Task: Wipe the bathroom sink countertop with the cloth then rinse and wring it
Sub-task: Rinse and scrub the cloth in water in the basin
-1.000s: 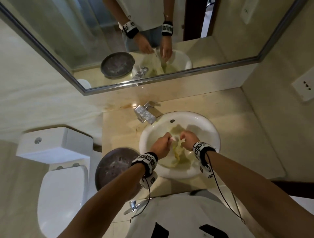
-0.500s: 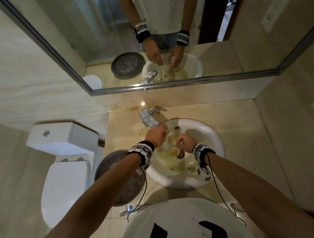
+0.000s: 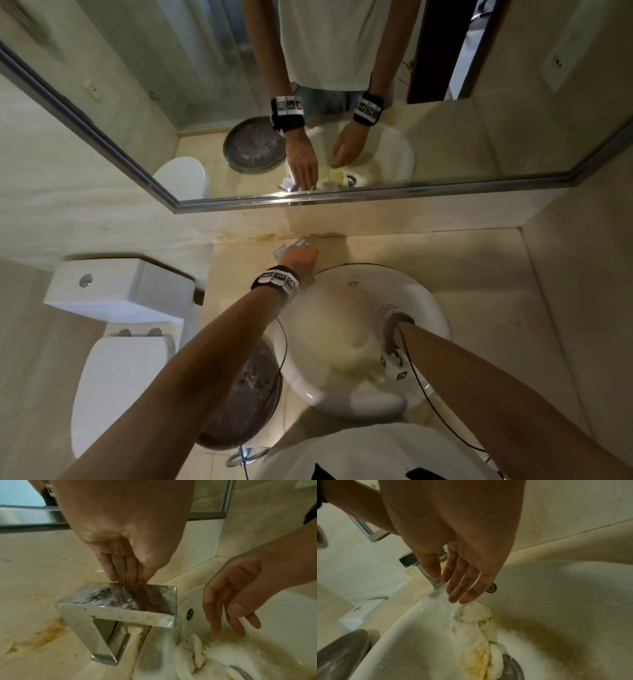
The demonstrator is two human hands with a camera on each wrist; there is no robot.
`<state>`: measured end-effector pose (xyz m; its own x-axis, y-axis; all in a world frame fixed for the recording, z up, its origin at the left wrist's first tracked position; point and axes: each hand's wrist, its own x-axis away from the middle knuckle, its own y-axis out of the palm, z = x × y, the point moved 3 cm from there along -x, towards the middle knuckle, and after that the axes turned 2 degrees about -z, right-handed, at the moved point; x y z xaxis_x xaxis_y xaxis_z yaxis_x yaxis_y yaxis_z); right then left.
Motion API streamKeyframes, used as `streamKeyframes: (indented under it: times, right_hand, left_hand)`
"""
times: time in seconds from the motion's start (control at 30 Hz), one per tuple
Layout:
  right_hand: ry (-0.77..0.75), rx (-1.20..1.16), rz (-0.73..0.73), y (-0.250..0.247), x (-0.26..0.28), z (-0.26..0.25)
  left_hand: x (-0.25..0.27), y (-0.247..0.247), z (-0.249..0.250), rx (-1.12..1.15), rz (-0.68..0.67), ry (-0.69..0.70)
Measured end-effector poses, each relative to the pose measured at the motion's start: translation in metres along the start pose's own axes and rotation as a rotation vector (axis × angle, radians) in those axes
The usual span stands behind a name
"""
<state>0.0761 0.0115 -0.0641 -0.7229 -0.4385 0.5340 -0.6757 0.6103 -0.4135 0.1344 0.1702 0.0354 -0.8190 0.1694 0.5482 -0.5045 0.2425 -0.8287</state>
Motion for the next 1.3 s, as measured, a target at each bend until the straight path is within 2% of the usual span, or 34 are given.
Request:
streamKeyframes:
  times: [0.23, 0.47, 0.57, 0.67, 0.73, 0.77, 0.83, 0.93, 0.97, 1.13, 1.3]
  right_hand:
    - [0.081, -0.189, -0.011, 0.024, -0.014, -0.007]
    - [0.147, -0.243, -0.005, 0.033, -0.023, -0.01]
    - [0.157, -0.24, 0.004, 0.037, -0.028, -0.01]
    - [0.168, -0.205, 0.011, 0.04, -0.029, -0.011]
    - [0.17, -0.129, 0.031, 0.044, -0.032, -0.009]
    - [0.179, -0.082, 0.035, 0.045, -0.034, -0.007]
    - [0.199, 0.02, 0.013, 0.05, -0.038, 0.003]
    - [0.195, 0.122, -0.07, 0.058, -0.042, 0.03]
    - [0.195, 0.158, -0.096, 0.061, -0.042, 0.04]
    - [0.348, 0.36, -0.14, 0.072, -0.035, 0.077]
    - [0.43, 0.367, -0.233, 0.062, -0.016, 0.096]
  left_hand:
    - [-0.018, 0.008, -0.005, 0.032, -0.005, 0.041]
    - [-0.021, 0.009, -0.008, 0.075, 0.125, 0.074]
    - [-0.012, 0.013, -0.009, 0.176, 0.195, 0.048]
    - [0.009, 0.02, -0.015, 0.377, 0.401, -0.013]
    - [0.033, 0.025, -0.017, 0.421, 0.576, -0.069]
    - [0.044, 0.031, -0.017, 0.455, 0.615, -0.085]
    - [0.062, 0.053, -0.012, 0.524, 0.537, -0.085]
    - [0.077, 0.091, 0.002, 0.551, 0.228, -0.041]
    - [0.081, 0.099, 0.006, 0.552, 0.165, -0.021]
    - [0.086, 0.121, 0.025, 0.462, 0.124, 0.009]
    - [0.066, 0.168, 0.044, 0.437, -0.16, 0.012]
